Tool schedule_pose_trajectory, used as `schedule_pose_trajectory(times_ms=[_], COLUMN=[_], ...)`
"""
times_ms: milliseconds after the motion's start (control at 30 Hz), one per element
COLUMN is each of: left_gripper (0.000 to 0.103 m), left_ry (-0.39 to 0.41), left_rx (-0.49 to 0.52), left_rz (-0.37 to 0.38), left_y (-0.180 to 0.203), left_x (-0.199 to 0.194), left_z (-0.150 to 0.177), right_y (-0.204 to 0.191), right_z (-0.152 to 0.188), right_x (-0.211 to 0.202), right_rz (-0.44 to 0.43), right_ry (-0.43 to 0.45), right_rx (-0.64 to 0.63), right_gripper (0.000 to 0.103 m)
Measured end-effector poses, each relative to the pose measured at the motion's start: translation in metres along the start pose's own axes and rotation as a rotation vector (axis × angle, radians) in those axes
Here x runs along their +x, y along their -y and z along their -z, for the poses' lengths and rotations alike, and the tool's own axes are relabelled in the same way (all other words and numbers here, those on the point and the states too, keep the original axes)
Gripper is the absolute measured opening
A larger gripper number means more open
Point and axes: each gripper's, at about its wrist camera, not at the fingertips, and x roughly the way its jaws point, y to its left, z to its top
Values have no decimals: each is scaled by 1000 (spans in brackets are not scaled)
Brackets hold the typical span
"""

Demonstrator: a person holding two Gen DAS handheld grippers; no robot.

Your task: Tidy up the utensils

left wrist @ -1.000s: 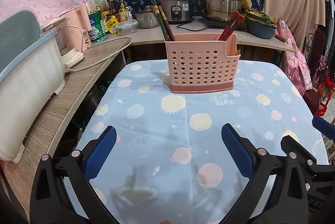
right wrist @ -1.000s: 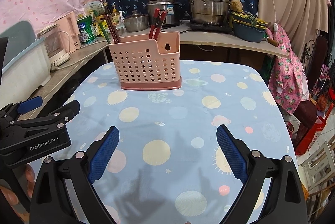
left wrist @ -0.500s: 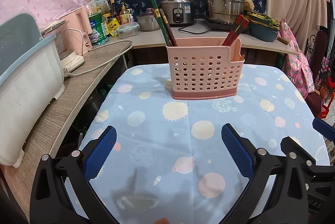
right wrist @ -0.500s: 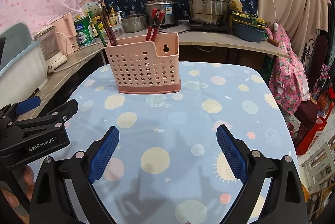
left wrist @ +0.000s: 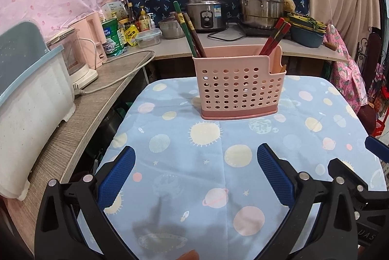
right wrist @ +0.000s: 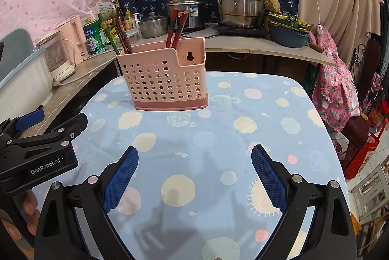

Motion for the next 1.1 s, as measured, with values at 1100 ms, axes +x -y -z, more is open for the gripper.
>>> schedule_pose_trajectory(times_ms=[1100], left_gripper=[96], left_ry=[-34], left_rx=[-12], left_rz=[14], left_y=[-3], left_x=[14], left_z=[-4], right_y=[-4], right_z=[-4], right_x=[10], right_rz=[-2], right_ry=[-5], right_rx=[-10], right_gripper=[90])
